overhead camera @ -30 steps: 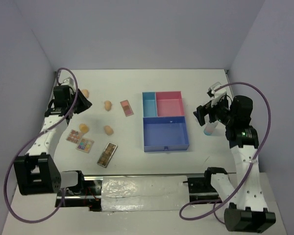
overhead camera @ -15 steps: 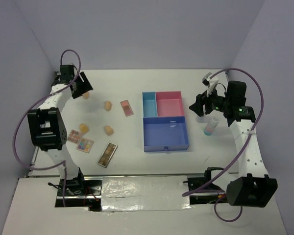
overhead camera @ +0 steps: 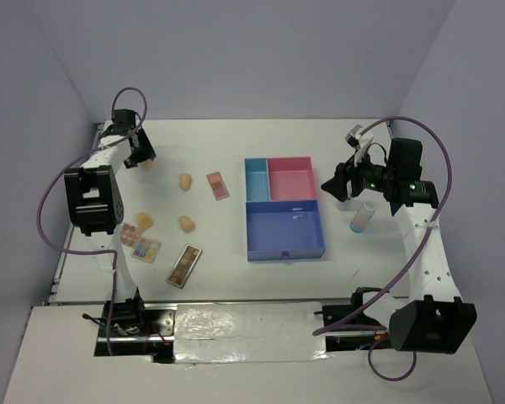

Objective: Organize the makeup

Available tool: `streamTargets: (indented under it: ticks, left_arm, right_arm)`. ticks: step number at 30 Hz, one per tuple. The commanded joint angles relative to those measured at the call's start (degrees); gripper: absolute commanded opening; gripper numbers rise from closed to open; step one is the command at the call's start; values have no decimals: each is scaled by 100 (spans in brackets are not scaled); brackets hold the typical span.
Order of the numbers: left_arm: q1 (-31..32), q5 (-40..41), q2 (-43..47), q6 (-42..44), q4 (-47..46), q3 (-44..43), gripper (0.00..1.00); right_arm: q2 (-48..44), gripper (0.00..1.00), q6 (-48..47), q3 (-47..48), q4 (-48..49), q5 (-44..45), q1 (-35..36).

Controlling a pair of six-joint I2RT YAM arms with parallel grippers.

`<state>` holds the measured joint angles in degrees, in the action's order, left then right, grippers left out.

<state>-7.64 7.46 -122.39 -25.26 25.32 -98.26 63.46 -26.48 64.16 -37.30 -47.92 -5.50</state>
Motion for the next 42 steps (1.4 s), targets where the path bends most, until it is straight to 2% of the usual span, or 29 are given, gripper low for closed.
streamTargets:
  ticks: [1, 4, 10, 11, 13, 14, 15, 19, 21, 25, 26, 27, 31, 34, 37, 42]
  left_arm:
    - [-18, 177, -328, 327, 43, -316, 66]
    - [-27, 106, -557, 460, 61, -553, 61]
    - [-18, 80, -1085, 495, 236, -1125, 43]
    - [-27, 97, -1155, 504, 263, -1195, 31]
    - [-18, 124, -1086, 495, 211, -1135, 17]
    - [-18, 98, -1007, 478, 158, -951, 4]
    - [-18, 54, -928, 469, 79, -845, 0]
    - [-10, -420, -148, 390, -264, -230, 0]
    - [69, -814, 222, 320, -571, 218, 0]
    - [385, -1720, 1538, 127, -1353, 1298, 0]
    - [586, -1913, 1769, 48, -1676, 1770, 0]
    - [701, -2133, 2206, -23, -1819, 1992, 0]
    - [1299, -2881, 3035, -637, -2987, 3353, 0]
    - [1974, -3171, 3283, -1173, -3630, 3786, 0]
    - [2519, -3076, 3274, -1499, -3999, 3884, 0]
    - [2996, -2628, 2818, -1596, -4061, 3621, 2]
  right_arm:
    - [-71, 69, 11, 9, 56, -165, -4]
    - [-27, 70, -6, 70, 21, -200, 5]
    - [-27, 69, -173, 237, -155, -191, -4]
    - [-36, 70, -182, 237, -155, -191, -4]
    - [-88, 69, -208, 220, -164, -200, -4]
    - [-106, 69, -208, 202, -146, -209, 5]
    - [-123, 69, -200, 193, -137, -226, -13]
    - [-176, 63, -182, 62, -76, -402, 5]
    - [-185, 50, -139, -17, -32, -393, -4]
    - [-132, 26, 63, -254, 117, -437, 5]
    - [-89, 16, 160, -272, 126, -472, 5]
    - [-71, 11, 195, -299, 126, -481, 13]
    - [-106, 9, 415, -387, 275, -437, 22]
    - [-150, 10, 565, -440, 425, -420, 22]
    - [-115, 11, 714, -448, 521, -437, 31]
    - [-141, 13, 916, -466, 645, -473, 22]
